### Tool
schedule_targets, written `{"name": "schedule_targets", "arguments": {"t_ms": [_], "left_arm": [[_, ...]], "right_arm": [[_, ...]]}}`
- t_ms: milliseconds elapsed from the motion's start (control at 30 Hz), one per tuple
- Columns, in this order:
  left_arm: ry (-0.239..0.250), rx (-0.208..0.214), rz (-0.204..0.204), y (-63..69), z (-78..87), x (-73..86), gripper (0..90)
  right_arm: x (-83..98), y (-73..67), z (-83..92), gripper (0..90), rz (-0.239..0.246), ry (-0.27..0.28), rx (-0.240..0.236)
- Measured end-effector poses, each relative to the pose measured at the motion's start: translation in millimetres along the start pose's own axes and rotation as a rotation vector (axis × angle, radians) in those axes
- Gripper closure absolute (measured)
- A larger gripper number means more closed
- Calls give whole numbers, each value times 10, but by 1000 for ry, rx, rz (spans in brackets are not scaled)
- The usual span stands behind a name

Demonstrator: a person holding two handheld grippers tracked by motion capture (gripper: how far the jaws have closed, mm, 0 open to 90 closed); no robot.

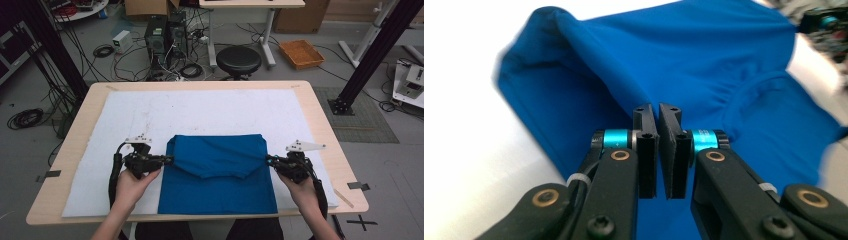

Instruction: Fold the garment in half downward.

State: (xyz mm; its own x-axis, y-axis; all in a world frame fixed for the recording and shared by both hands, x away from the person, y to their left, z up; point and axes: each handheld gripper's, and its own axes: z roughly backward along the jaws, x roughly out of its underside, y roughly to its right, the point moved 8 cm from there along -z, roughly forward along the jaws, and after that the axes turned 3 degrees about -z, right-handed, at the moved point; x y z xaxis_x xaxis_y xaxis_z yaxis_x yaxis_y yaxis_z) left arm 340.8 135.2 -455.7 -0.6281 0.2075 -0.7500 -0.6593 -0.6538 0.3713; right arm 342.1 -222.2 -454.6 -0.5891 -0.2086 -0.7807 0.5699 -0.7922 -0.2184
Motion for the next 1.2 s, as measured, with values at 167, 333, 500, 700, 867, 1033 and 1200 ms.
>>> {"name": "schedule_targets", "arguments": {"t_ms": [167, 333, 500, 700, 867, 1033, 1200], "left_arm": [[-11, 47, 2, 231, 171, 250, 860], [-15, 101, 17, 409, 292, 436, 860], [-35, 108, 25, 446, 325, 585, 859], [-51, 98, 42, 390, 297, 679, 858], [-85, 9, -7, 327, 241, 722, 679], [-20, -108, -75, 188, 230, 505, 552], [52, -224, -113, -97, 127, 134, 533]], "right_arm": [[226, -240, 203, 900, 27, -14, -34], [414, -412, 359, 900, 35, -20, -55], [529, -476, 468, 900, 35, -17, -59], [668, -485, 474, 900, 29, -35, -50], [698, -446, 428, 875, 55, -37, -34], [440, -216, 387, 740, 69, 27, 52], [90, 169, 130, 663, 13, 73, 137]]}}
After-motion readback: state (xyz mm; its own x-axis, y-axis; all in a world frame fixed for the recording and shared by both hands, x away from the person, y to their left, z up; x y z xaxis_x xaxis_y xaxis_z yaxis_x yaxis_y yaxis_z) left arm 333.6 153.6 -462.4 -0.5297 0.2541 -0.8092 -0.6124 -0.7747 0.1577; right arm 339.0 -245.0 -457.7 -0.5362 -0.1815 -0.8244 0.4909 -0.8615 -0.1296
